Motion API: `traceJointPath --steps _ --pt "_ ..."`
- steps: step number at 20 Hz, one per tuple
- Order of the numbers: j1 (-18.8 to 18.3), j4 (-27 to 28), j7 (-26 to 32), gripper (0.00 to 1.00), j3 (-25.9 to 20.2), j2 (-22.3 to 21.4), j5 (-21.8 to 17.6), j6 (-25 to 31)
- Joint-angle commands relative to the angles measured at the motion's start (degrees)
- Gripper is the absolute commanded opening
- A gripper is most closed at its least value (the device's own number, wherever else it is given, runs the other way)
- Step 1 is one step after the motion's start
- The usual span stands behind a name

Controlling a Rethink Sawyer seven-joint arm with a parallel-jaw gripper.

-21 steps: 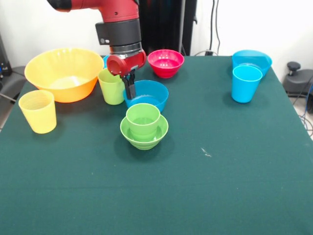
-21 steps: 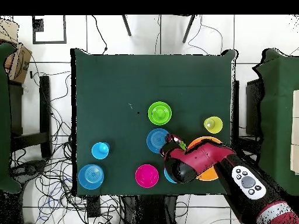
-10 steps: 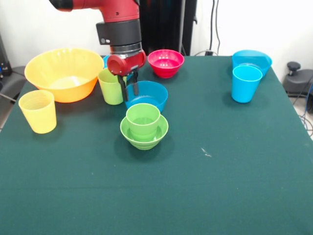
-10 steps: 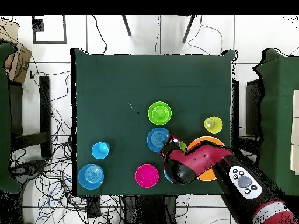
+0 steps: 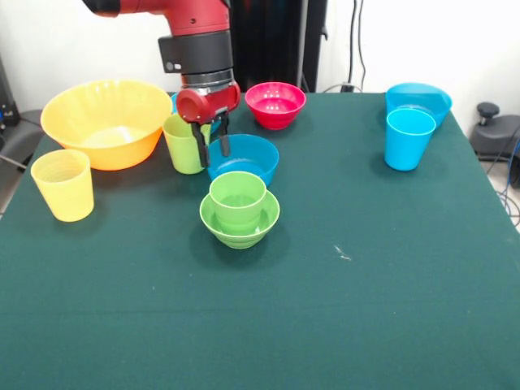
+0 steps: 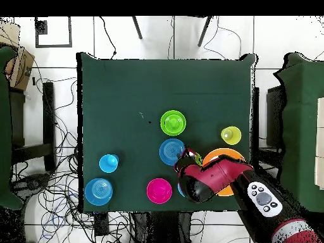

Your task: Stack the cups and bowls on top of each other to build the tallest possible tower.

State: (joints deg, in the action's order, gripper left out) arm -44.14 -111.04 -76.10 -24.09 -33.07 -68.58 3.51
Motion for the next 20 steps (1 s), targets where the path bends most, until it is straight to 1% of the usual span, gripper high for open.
traceJointPath --steps 1,2,4,8,11,15,16,18,20 --pt "3.7 6.3 -8.2 1.0 3.2 0.9 -0.3 -3.3" --pt "4.4 6.6 -8.5 1.0 4.1 1.1 -0.1 -3.8" --pt "4.0 6.6 -8.8 1.0 4.2 1.4 0.8 -4.5" --pt "5.4 7.2 -7.3 1.0 5.2 0.9 -0.1 -4.6" --pt "5.6 7.4 -7.6 1.0 5.7 1.2 0.3 -5.2" --pt "8.1 8.4 -8.3 1.0 8.6 2.0 0.7 -6.8" --pt "9.2 8.9 -8.6 1.0 9.9 2.2 1.0 -7.6" --pt "10.3 9.4 -9.0 1.0 11.2 2.7 1.7 -8.3" --pt "9.4 8.7 -8.7 1.0 9.8 2.4 2.5 -6.2"
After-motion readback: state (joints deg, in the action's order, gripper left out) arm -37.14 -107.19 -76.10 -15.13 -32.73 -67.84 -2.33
